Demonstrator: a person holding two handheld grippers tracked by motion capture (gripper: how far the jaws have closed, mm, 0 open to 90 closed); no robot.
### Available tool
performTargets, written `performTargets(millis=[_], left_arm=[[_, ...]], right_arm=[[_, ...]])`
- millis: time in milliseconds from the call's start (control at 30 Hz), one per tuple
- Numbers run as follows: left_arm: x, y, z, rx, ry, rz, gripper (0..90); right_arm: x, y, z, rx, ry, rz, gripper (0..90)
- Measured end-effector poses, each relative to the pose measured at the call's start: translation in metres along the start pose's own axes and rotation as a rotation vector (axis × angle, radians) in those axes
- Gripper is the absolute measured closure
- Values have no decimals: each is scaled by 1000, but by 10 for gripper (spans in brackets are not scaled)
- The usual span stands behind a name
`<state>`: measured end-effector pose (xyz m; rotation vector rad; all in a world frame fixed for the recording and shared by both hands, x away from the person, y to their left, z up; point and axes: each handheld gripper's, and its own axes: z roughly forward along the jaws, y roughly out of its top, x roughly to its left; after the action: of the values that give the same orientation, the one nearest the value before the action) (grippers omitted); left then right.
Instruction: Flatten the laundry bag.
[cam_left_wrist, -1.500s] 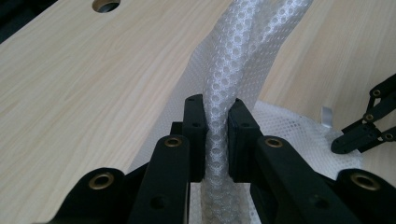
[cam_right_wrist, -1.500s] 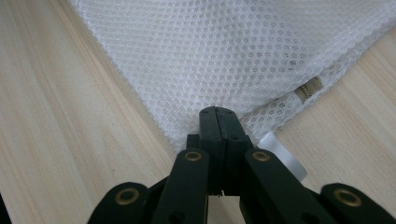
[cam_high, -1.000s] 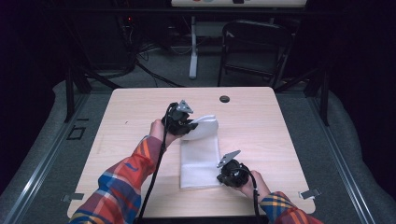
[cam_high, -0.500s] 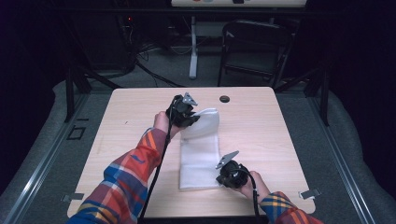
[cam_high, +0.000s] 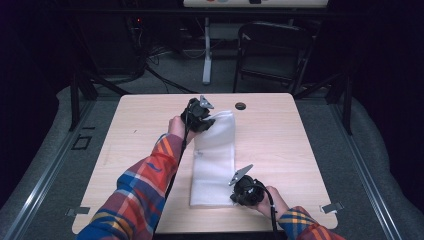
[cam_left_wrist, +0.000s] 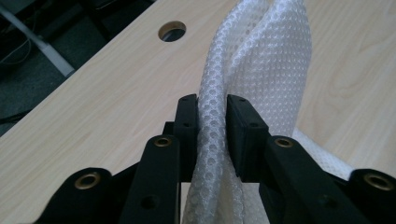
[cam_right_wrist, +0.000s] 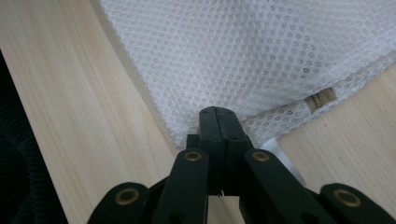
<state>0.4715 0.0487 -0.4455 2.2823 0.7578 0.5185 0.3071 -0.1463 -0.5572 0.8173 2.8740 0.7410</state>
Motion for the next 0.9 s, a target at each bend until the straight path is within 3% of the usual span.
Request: performTargets(millis=[133, 267, 300, 367, 500, 667, 900], left_arm=[[4, 4, 3, -14, 35, -16, 664], [5, 9, 3, -33, 84, -32, 506], [6, 11, 3, -34, 87, -28, 402], [6, 13, 1, -37, 107, -22, 370], [5, 14, -3, -48, 79, -39, 250], [2, 8, -9, -27, 10, -34, 187], [-10, -11, -14, -7, -64, -18, 149]], right_arm=[[0, 0, 0, -3, 4, 2, 900], [-1, 0, 0, 2, 8, -3, 900], [-1, 0, 0, 1, 8, -4, 900], [-1, 0, 0, -1, 6, -2, 900], [-1, 0, 0, -3, 7, 0, 900], [-2, 0, 0, -4, 7, 5, 895], [-4, 4, -8, -24, -2, 16, 697]])
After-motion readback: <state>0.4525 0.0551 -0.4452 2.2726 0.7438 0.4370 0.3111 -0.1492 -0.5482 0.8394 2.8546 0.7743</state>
